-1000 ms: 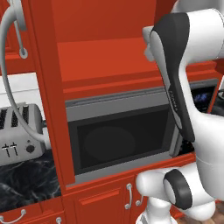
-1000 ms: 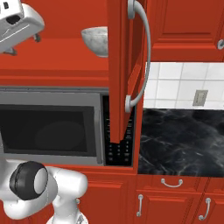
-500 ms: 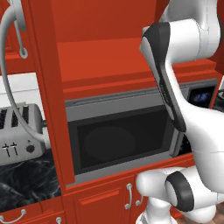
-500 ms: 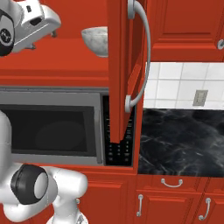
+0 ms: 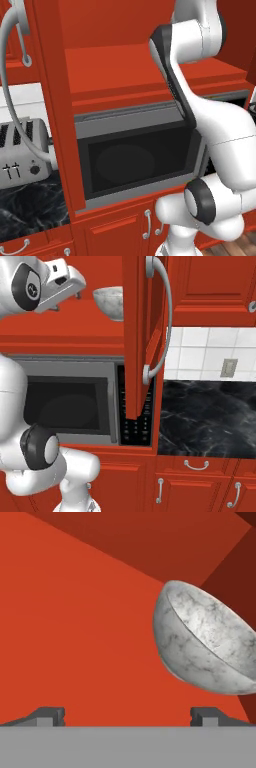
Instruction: Move the bowls from the cabinet to the plates on the dining table.
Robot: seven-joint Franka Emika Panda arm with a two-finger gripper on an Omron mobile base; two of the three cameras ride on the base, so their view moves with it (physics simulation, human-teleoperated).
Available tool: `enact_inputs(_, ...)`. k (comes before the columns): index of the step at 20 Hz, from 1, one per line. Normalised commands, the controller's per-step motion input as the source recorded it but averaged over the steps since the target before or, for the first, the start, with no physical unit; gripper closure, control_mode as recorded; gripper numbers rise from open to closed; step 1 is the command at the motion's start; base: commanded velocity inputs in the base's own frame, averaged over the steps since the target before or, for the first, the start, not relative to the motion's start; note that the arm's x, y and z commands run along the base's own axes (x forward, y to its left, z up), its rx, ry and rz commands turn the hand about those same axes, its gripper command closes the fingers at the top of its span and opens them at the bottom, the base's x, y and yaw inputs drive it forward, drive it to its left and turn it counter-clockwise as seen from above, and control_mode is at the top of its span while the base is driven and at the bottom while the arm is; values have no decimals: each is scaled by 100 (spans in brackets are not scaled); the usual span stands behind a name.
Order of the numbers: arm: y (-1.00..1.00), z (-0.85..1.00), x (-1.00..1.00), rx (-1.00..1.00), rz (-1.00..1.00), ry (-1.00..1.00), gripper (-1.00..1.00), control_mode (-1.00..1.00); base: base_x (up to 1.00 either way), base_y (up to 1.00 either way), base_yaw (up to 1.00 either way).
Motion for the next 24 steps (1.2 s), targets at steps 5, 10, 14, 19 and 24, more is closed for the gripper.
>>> enact_inputs(5, 0, 21, 24, 0, 0, 0, -100, -100, 0, 0, 0)
enact_inputs(10, -5, 4, 15, 0, 0, -1, -100, -100, 0, 0, 0)
enact_inputs(14, -15, 0, 18, 0, 0, -2, -100, -100, 0, 0, 0)
enact_inputs(19, -19, 0, 19, 0, 0, 0, -100, -100, 0, 0, 0)
enact_inputs(24, -21, 0, 25, 0, 0, 0, -100, -100, 0, 0, 0)
